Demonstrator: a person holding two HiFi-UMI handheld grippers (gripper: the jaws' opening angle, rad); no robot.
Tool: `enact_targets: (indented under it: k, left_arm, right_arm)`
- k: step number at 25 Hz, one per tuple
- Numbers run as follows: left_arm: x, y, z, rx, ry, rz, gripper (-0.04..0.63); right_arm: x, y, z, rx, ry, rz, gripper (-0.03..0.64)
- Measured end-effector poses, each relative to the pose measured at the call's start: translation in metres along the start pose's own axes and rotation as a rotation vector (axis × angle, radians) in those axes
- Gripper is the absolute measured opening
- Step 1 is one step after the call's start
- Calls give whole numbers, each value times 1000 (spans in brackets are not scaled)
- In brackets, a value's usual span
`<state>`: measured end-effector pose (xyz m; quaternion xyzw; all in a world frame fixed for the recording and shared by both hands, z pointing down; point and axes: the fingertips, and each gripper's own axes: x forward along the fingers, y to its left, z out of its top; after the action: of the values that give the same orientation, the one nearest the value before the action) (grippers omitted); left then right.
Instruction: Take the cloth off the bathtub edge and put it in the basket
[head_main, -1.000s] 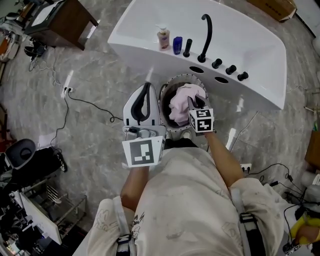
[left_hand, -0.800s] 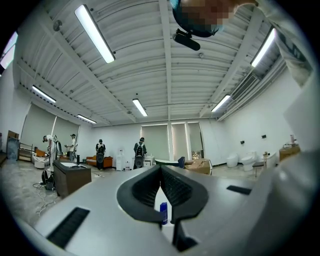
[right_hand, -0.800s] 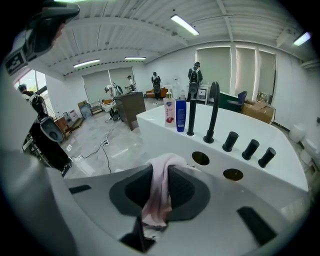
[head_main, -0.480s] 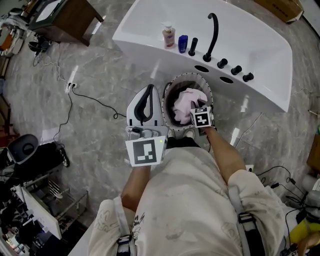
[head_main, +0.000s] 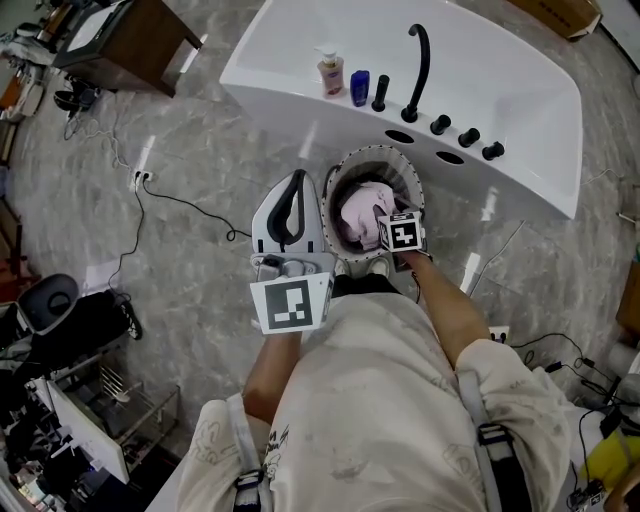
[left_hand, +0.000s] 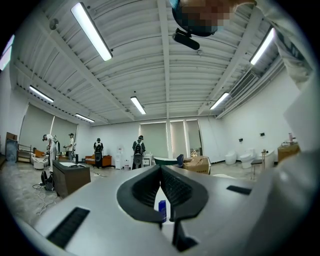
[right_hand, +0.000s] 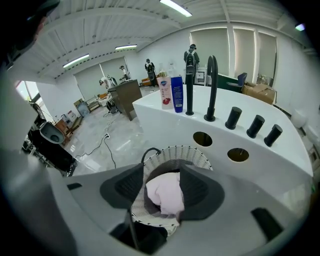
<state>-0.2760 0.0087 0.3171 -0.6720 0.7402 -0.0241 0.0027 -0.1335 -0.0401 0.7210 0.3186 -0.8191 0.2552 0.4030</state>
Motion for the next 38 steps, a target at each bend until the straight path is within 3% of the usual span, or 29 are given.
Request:
enact_targets:
  k: [11, 16, 25, 38]
  left_arm:
    - [4, -9, 5, 2, -15, -26, 3]
    - [5, -12, 5, -4, -20, -35, 3]
    - [5, -15, 5, -13, -26, -42, 3]
    - [10, -16, 20, 2, -72, -49, 3]
  right_arm:
    - [-17, -7, 0, 30, -38, -10, 213]
    - [-36, -9, 20, 30, -118, -9, 213]
    - [-104, 7, 82, -85, -332, -10, 213]
    - [-269, 45, 199, -228, -723, -29, 213]
